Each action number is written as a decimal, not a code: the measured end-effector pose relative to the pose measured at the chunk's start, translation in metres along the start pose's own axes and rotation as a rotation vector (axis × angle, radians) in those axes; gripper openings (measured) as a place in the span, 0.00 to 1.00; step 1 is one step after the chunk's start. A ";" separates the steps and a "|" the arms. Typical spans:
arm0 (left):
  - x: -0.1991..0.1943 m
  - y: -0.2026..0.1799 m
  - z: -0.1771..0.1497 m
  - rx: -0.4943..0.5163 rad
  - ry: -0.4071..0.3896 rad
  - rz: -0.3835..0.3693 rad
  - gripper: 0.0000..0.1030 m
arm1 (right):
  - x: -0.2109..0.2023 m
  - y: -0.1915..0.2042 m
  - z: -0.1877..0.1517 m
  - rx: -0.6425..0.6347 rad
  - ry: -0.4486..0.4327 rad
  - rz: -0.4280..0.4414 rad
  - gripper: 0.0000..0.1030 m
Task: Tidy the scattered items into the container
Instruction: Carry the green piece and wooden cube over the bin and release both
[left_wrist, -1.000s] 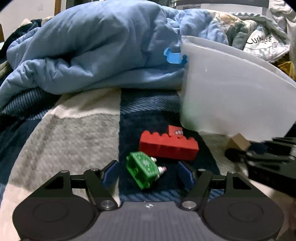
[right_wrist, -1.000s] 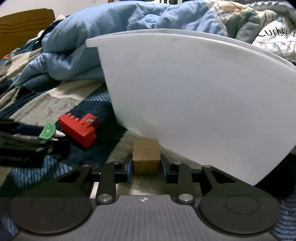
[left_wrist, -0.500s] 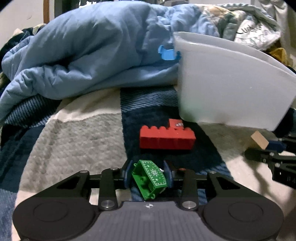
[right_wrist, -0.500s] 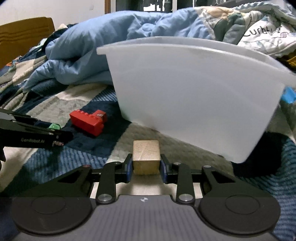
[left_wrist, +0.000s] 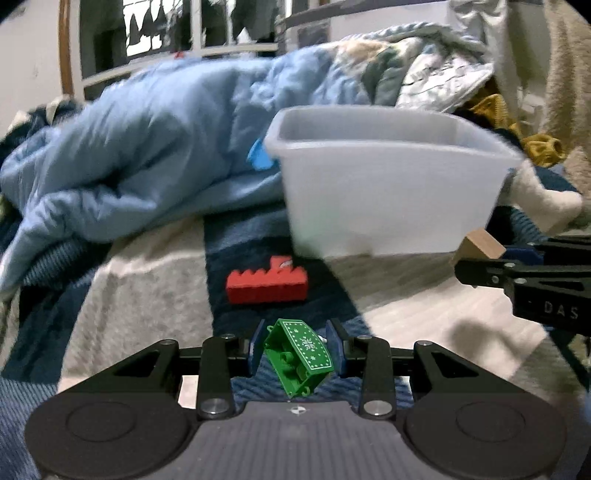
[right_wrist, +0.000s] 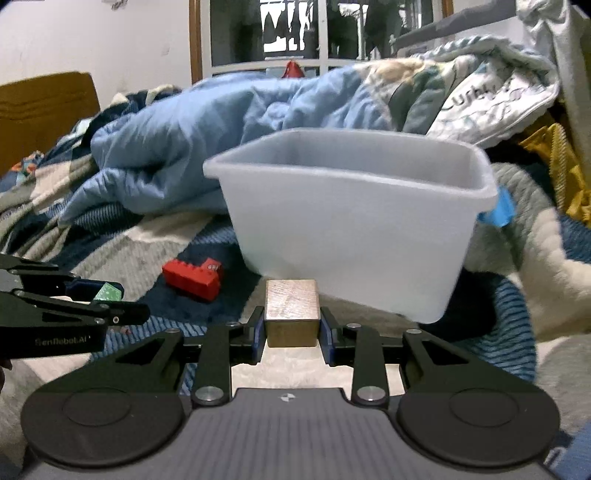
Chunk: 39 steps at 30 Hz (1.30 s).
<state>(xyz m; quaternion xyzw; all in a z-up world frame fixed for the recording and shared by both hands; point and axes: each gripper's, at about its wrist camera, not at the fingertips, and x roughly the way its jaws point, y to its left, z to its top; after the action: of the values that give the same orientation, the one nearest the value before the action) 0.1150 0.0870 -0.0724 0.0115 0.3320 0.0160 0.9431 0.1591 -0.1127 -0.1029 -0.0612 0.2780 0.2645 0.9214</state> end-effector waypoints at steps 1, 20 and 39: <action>-0.004 -0.003 0.003 0.005 -0.010 -0.005 0.39 | -0.004 -0.001 0.001 0.006 -0.006 -0.003 0.32; -0.048 -0.023 0.100 -0.019 -0.209 -0.089 0.39 | -0.043 -0.022 0.055 0.009 -0.148 -0.006 0.32; 0.066 -0.045 0.168 0.002 -0.159 -0.057 0.39 | 0.032 -0.072 0.112 -0.017 -0.144 -0.111 0.32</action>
<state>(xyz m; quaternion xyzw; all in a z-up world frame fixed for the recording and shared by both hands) 0.2726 0.0429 0.0163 0.0040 0.2561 -0.0121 0.9666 0.2725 -0.1307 -0.0288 -0.0651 0.2050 0.2193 0.9517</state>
